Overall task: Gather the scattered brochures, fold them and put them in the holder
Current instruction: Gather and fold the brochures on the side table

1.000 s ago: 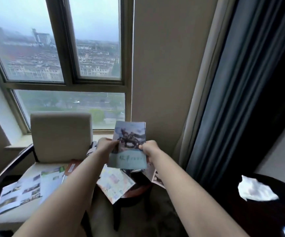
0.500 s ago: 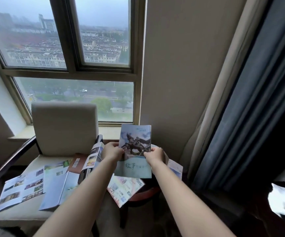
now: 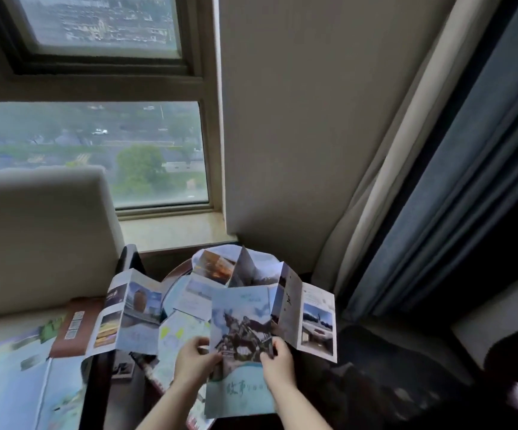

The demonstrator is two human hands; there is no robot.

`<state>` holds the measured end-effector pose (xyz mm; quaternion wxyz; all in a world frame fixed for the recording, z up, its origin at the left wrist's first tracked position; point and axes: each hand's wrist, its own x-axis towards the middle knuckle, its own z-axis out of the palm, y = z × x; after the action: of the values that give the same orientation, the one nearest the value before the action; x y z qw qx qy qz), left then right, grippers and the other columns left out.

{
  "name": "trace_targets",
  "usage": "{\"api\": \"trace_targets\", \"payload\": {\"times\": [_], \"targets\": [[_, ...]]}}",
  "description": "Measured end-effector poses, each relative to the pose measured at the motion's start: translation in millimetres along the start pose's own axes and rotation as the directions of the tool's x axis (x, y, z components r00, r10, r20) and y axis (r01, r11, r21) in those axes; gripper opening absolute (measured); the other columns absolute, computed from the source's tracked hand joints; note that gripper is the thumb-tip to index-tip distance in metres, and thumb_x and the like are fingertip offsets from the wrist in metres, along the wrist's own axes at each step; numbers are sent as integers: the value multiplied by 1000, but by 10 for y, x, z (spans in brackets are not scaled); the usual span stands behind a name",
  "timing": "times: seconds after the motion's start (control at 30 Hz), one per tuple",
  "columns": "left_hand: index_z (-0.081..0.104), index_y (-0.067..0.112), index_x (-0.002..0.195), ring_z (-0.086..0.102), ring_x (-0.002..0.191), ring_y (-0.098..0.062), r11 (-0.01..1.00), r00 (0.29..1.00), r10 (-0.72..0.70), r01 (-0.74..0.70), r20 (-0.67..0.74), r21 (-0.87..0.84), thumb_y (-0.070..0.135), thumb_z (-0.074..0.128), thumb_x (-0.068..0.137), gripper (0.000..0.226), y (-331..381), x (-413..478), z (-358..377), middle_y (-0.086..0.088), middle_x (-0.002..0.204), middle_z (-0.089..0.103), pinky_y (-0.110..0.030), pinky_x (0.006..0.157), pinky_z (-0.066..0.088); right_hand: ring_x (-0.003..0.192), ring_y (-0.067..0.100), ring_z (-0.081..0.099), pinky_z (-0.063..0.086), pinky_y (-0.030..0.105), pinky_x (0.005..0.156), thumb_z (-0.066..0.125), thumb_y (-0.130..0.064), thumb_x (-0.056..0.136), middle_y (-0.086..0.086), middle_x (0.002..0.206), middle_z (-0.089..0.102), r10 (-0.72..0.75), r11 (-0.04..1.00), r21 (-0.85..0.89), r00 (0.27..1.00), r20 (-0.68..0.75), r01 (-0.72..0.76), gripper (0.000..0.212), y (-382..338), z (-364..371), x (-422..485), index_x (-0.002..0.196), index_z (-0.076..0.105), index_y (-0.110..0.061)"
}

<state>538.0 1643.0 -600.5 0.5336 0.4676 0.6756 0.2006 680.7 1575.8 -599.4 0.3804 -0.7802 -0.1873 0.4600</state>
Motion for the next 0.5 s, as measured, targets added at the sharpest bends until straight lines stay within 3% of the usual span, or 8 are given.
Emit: {"api": "trace_targets", "payload": {"times": [0.1, 0.17, 0.27, 0.33, 0.4, 0.5], "targets": [[67, 8, 88, 59, 60, -20, 994, 991, -31, 44, 133, -97, 7, 67, 80, 9, 89, 214, 390, -9, 71, 66, -27, 52, 46, 122, 29, 55, 44, 29, 93, 51, 2, 94, 11, 132, 57, 52, 998, 46, 996, -68, -48, 35, 86, -321, 376, 128, 53, -6], [67, 12, 89, 60, 67, -21, 995, 989, 16, -2, 147, -97, 14, 57, 87, 10, 173, 372, 693, -6, 75, 67, -34, 63, 50, 119, 34, 56, 46, 36, 96, 53, 4, 93, 17, 129, 58, 58, 995, 90, 990, -128, -47, 36, 81, -616, 659, 128, 53, -1], [60, 21, 101, 62, 96, -20, 923, 980, 185, -199, 73, 329, 36, 54, 87, 22, 272, 616, 1141, -1, 103, 65, -35, 81, 51, 99, 29, 61, 45, 35, 85, 53, 9, 91, 24, 114, 64, 43, 990, 137, 973, -226, -12, 26, 51, -1113, 1045, 116, 59, 3], [52, 18, 118, 57, 110, -23, 835, 972, 213, -234, 99, 498, 48, 58, 82, 47, 337, 736, 1445, -3, 117, 57, -33, 82, 48, 93, 27, 60, 46, 36, 83, 53, 7, 91, 24, 108, 66, 32, 989, 147, 961, -276, 9, 18, 26, -1403, 1242, 104, 61, -3], [44, 18, 122, 52, 114, -26, 741, 973, 190, -229, 130, 632, 56, 62, 77, 62, 375, 805, 1708, -4, 120, 52, -34, 79, 47, 100, 34, 63, 50, 46, 91, 53, 0, 94, 22, 109, 66, 55, 987, 163, 953, -298, -5, 15, 12, -1615, 1396, 103, 59, -11], [38, 17, 120, 54, 108, -27, 667, 981, 164, -189, 105, 721, 35, 62, 83, 47, 310, 898, 1933, -6, 117, 52, -35, 75, 48, 106, 42, 62, 50, 59, 95, 52, -4, 97, 21, 110, 64, 72, 984, 180, 947, -312, -15, 14, 12, -1779, 1546, 107, 56, -13]]}}
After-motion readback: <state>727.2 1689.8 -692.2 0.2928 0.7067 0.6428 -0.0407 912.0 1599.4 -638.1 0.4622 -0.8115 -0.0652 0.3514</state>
